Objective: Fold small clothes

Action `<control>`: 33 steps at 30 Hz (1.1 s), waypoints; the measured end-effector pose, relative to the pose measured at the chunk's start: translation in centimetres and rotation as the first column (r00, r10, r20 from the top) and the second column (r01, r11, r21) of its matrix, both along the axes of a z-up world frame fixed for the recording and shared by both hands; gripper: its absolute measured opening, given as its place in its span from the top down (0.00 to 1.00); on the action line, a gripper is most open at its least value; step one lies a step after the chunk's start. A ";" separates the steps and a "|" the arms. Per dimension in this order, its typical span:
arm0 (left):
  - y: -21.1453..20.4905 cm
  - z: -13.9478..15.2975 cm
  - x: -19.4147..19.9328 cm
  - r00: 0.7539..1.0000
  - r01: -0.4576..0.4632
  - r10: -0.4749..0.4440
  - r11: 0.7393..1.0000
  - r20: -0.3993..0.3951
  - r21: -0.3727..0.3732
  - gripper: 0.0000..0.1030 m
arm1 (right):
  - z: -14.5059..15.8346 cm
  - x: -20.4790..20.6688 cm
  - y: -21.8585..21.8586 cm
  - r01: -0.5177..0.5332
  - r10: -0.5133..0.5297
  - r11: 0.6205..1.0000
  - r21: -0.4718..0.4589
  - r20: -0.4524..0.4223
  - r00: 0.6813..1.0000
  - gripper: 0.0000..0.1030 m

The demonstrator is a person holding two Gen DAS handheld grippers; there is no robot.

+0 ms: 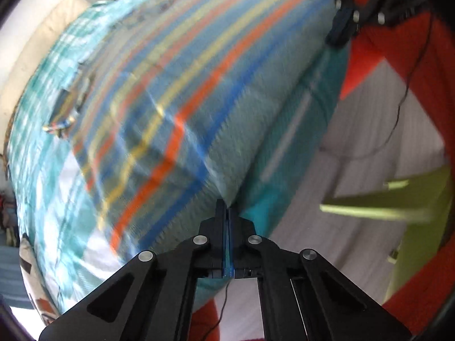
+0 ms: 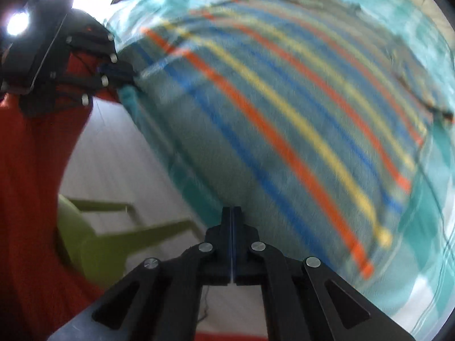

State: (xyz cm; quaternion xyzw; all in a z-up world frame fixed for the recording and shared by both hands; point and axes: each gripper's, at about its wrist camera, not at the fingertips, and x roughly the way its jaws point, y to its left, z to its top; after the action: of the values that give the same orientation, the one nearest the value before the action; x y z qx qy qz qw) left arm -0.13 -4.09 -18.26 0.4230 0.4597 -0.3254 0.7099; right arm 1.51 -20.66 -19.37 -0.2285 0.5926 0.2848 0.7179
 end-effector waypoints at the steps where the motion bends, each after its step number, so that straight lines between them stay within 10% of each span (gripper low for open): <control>1: -0.1 -0.2 0.1 1.000 -0.003 0.003 1.000 -0.001 0.006 1.00 | -0.3 -0.1 -0.6 0.022 -0.022 1.000 0.000 -0.001 1.000 1.00; 4: -0.4 1.2 -0.8 0.999 -0.021 0.020 1.000 -0.025 -0.011 0.88 | 1.0 0.5 -2.3 0.096 -0.094 0.992 0.078 -0.032 0.995 0.98; 8: 1.4 6.6 0.1 0.991 -0.130 0.121 0.971 -0.058 -0.200 0.17 | 5.9 1.5 -5.7 0.195 -0.199 0.964 0.183 0.003 0.980 0.62; 13: 1.3 10.9 5.8 0.942 -0.308 0.336 0.862 0.000 -0.403 0.08 | 11.5 6.5 -8.3 0.258 -0.284 0.952 0.166 0.158 0.946 0.51; 17: -0.7 6.9 10.3 0.884 -0.440 0.464 0.783 -0.059 -0.440 0.09 | 13.2 15.2 -8.2 0.293 -0.322 0.945 0.147 0.256 0.911 0.48; 20: -3.0 1.8 9.4 0.895 -0.445 0.424 0.835 -0.136 -0.323 0.14 | 11.5 21.9 -6.4 0.288 -0.311 0.949 0.126 0.240 0.920 0.44; 23: -3.5 1.8 6.9 0.916 -0.391 0.398 0.867 -0.043 -0.309 0.14 | 8.1 27.3 -4.3 0.308 -0.327 0.945 0.113 0.236 0.915 0.44; 28: -1.1 4.0 7.0 0.889 -0.456 0.443 0.827 -0.116 -0.328 0.14 | 1.6 31.7 -3.7 0.408 -0.428 0.903 0.131 0.226 0.875 0.50; 29: -0.4 4.2 7.0 0.878 -0.475 0.463 0.815 -0.122 -0.332 0.14 | 1.7 31.7 -4.8 0.437 -0.465 0.885 0.162 0.234 0.854 0.62; 30: 0.2 4.4 7.1 0.868 -0.493 0.480 0.802 -0.127 -0.338 0.14 | 2.4 31.7 -6.3 0.478 -0.511 0.858 0.188 0.227 0.829 0.95; 33: 1.9 4.7 6.9 0.838 -0.541 0.521 0.758 -0.161 -0.365 0.14 | 6.4 29.9 -15.5 0.640 -0.718 0.690 0.340 0.205 0.665 0.96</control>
State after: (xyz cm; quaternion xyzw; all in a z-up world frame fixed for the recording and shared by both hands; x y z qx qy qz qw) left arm 6.82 -2.15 -13.54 0.1144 0.5023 -0.2073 0.8316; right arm 31.46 -36.19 -13.01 0.0553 0.4704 0.0220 0.8804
